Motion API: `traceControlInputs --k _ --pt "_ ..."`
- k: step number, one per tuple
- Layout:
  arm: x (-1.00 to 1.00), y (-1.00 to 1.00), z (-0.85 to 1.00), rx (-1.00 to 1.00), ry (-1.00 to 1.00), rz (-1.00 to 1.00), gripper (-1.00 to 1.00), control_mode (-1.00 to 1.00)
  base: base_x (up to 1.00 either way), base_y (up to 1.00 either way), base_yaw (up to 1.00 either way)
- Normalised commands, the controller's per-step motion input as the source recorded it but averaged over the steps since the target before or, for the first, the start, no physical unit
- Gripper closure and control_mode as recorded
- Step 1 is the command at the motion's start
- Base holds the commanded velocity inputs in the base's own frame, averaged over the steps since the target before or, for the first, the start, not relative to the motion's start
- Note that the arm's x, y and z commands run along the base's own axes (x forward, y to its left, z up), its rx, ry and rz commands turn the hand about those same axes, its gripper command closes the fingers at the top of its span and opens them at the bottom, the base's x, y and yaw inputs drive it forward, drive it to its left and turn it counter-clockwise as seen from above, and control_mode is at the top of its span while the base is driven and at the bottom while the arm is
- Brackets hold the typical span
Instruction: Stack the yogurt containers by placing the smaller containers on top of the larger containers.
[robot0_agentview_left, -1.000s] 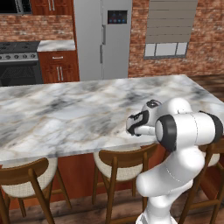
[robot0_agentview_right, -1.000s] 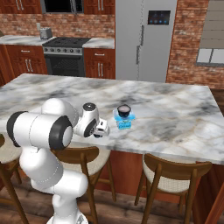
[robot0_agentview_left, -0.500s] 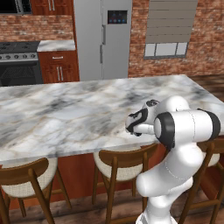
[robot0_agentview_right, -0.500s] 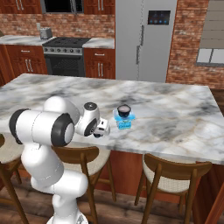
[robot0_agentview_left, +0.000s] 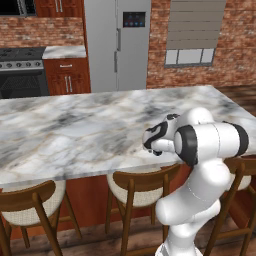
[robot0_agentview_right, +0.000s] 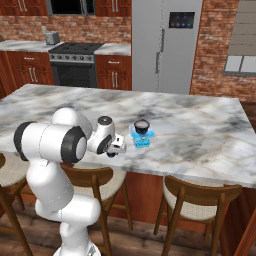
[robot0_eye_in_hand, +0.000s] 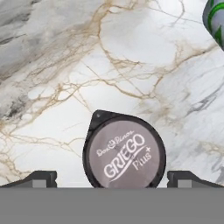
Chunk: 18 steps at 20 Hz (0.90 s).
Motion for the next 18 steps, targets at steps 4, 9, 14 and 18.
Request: traceControlInputs --k 4,9,14,18 --pt "0.04 0.00 -0.08 0.00 0.00 0.00 -1.00 -1.00 0.00 0.00 0.00" --pt "0.05 0.00 -0.11 0.00 0.00 0.00 -1.00 -1.00 0.00 0.00 0.00" --pt "0.16 0.00 -0.07 0.01 0.00 0.00 -1.00 -1.00 0.00 0.00 0.00" --pt "0.09 0.00 -0.05 0.00 0.00 0.00 -1.00 -1.00 0.00 0.00 0.00"
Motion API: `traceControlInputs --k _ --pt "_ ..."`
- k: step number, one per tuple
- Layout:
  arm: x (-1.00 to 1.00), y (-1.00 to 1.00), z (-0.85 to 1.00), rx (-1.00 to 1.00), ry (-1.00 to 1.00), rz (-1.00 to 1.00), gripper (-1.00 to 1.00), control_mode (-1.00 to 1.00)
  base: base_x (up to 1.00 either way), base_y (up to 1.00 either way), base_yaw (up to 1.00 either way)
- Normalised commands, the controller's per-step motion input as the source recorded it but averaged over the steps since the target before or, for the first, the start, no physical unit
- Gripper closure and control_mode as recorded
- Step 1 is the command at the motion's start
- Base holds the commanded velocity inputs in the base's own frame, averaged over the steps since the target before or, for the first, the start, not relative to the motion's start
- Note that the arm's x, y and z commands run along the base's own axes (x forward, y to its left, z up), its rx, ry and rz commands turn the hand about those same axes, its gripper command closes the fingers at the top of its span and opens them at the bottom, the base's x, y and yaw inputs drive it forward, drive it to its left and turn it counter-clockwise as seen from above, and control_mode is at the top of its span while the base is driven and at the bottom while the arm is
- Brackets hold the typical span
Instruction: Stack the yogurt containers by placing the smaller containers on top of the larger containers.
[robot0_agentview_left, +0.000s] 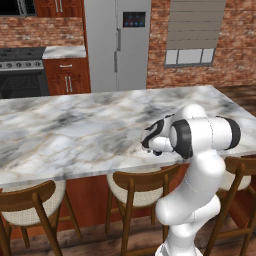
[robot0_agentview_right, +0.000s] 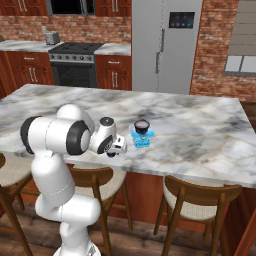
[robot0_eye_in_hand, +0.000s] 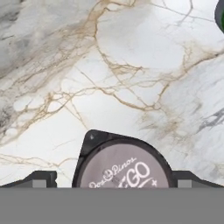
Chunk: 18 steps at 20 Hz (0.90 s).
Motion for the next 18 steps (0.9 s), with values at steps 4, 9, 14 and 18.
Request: traceControlInputs --k 4,9,14,18 --pt "0.01 0.00 -0.06 0.00 0.00 0.00 -1.00 -1.00 0.00 0.00 0.00" --pt "0.01 0.00 -0.06 0.00 0.00 0.00 1.00 -1.00 0.00 0.00 0.00" --pt "0.00 -0.07 -0.10 0.00 0.00 0.00 1.00 -1.00 0.00 0.00 0.00" --pt "0.00 -0.16 -0.07 0.01 0.00 0.00 1.00 -1.00 0.00 0.00 0.00"
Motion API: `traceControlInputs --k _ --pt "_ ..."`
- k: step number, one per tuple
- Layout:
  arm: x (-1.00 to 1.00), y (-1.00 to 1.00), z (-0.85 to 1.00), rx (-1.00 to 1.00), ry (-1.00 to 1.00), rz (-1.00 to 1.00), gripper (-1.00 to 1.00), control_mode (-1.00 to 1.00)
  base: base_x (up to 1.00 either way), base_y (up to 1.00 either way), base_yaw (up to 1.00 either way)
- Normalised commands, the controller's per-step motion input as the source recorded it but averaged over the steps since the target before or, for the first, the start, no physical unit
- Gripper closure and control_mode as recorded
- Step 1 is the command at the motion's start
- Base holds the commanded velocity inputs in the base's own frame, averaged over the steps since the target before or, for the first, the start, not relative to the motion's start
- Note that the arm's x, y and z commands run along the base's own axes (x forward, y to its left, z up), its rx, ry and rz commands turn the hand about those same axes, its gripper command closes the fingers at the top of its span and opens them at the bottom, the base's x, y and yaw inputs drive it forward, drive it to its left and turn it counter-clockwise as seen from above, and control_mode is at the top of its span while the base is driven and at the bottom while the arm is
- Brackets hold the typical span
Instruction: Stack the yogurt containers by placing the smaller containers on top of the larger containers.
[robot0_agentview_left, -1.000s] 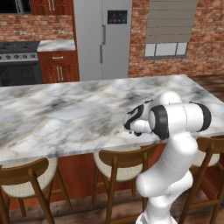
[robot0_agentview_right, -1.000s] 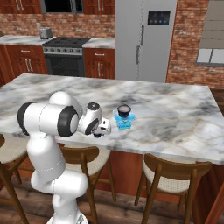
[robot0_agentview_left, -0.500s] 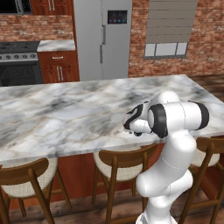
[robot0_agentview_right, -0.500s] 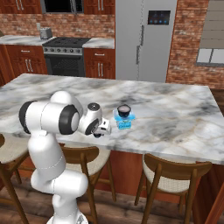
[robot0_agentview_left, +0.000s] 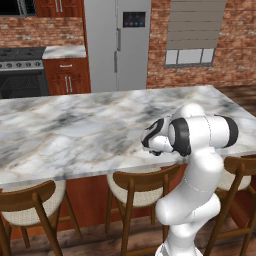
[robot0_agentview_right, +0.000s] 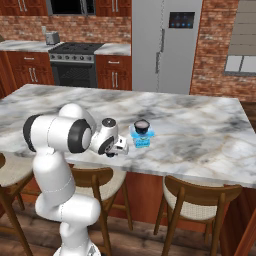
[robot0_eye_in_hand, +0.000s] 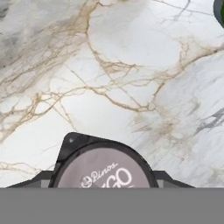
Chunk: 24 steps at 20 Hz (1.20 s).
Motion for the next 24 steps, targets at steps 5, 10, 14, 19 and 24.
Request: traceControlInputs --k 5,10,14,19,24 --pt "-0.03 -0.18 0.24 0.04 -0.04 0.00 1.00 -1.00 0.00 0.00 0.00" --pt "0.00 0.00 0.53 0.00 0.00 0.00 1.00 -1.00 0.00 0.00 0.00" --pt "0.00 0.00 0.75 0.00 -0.04 0.00 1.00 -1.00 0.00 0.00 0.00" --pt "0.00 0.00 0.81 0.00 0.00 0.00 1.00 -1.00 0.00 0.00 0.00" --pt "0.00 0.00 0.72 0.00 0.00 0.00 1.00 -1.00 0.00 0.00 0.00"
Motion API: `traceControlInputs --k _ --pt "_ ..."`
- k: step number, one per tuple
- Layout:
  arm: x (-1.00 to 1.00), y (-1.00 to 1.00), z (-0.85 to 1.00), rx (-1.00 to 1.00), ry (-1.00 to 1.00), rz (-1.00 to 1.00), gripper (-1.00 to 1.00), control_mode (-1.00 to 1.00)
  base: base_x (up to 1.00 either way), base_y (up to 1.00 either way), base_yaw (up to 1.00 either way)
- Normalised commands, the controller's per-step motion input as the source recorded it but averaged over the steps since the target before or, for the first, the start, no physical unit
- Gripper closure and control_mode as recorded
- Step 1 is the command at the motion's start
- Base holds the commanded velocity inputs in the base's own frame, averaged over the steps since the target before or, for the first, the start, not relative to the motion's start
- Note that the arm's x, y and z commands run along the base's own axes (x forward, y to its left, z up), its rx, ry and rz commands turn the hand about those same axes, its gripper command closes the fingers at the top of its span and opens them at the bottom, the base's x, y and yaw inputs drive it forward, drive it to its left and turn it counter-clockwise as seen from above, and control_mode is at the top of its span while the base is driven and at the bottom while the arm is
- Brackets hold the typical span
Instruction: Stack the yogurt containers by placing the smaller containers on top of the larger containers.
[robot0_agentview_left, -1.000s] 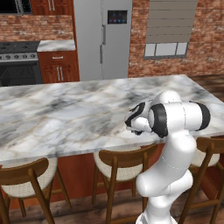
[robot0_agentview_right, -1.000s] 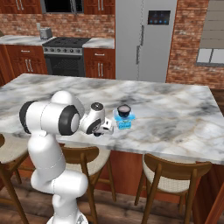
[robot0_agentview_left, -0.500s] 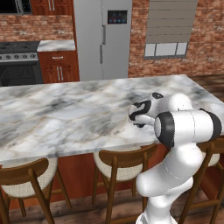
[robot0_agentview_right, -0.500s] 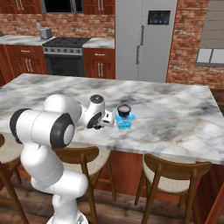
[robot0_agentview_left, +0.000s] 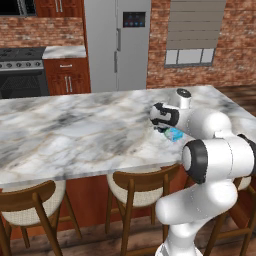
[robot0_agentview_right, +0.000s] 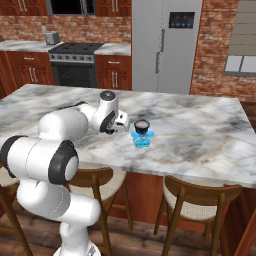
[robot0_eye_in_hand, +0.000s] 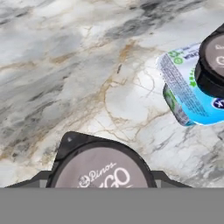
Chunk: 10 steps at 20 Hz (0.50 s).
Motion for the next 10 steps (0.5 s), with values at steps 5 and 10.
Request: traceControlInputs --k 5,10 --pt "0.00 0.00 0.58 0.00 0.00 0.00 1.00 -1.00 0.00 0.00 0.00" --pt "-0.04 -0.14 0.38 0.00 0.00 0.00 1.00 -1.00 0.00 0.00 0.00"
